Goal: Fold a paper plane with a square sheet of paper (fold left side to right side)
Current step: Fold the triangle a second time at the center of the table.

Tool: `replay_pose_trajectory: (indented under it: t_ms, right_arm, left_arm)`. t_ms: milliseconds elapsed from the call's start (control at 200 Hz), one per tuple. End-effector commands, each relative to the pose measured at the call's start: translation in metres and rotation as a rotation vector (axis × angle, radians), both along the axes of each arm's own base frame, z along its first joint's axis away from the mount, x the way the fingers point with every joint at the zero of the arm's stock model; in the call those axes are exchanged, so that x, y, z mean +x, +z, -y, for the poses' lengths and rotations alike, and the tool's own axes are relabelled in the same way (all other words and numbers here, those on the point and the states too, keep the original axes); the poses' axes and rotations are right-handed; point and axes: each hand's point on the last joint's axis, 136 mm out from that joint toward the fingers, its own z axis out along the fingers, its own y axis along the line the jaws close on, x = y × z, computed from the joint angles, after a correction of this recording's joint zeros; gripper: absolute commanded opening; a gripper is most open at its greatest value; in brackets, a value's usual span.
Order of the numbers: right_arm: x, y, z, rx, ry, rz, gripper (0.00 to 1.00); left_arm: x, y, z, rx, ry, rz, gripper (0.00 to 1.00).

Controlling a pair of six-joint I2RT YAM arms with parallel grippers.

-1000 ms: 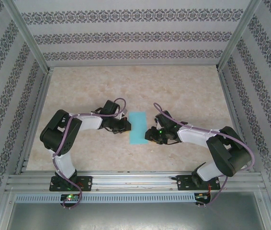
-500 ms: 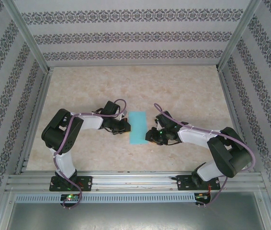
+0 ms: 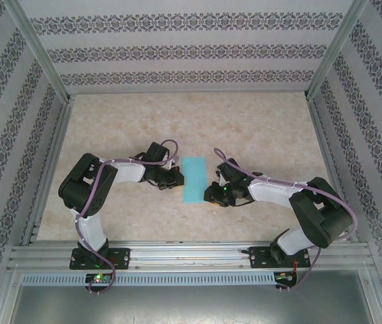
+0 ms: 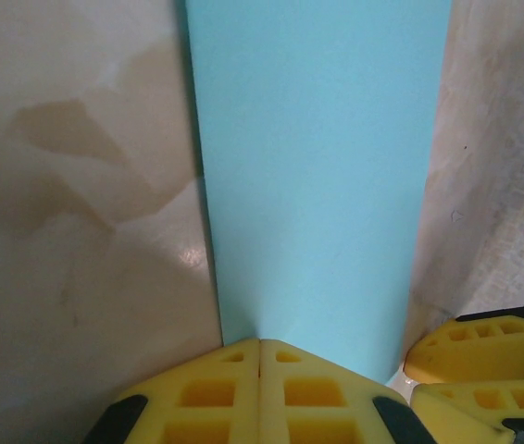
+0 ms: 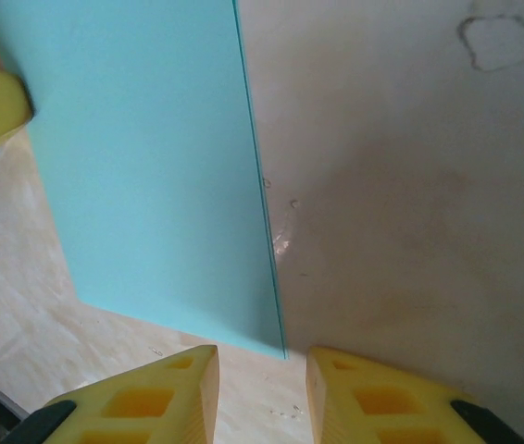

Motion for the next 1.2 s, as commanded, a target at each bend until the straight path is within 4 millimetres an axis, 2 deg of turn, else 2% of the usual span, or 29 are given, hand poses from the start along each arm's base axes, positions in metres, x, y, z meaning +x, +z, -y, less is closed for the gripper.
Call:
replay_pose_trajectory:
  t_ms: [0, 360, 699, 1194]
  right_arm:
    - [0.005, 0.002, -0.007, -0.007, 0.020, 0.020, 0.33]
    - [0.016, 0.010, -0.013, -0.002, 0.025, 0.047, 0.33]
    - [0.013, 0.004, -0.004, -0.060, 0.028, 0.032, 0.33]
    - [0.010, 0.000, -0.017, -0.048, 0.061, 0.018, 0.33]
  left_arm:
    - [-0.019, -0.033, -0.020, 0.124, 0.026, -0.080, 0.03]
    - [-0.020, -0.032, -0.018, 0.115, 0.021, -0.079, 0.03]
    - [-0.020, -0.032, -0.018, 0.114, 0.019, -0.079, 0.03]
    - [-0.021, -0.034, -0.019, 0.114, 0.022, -0.083, 0.03]
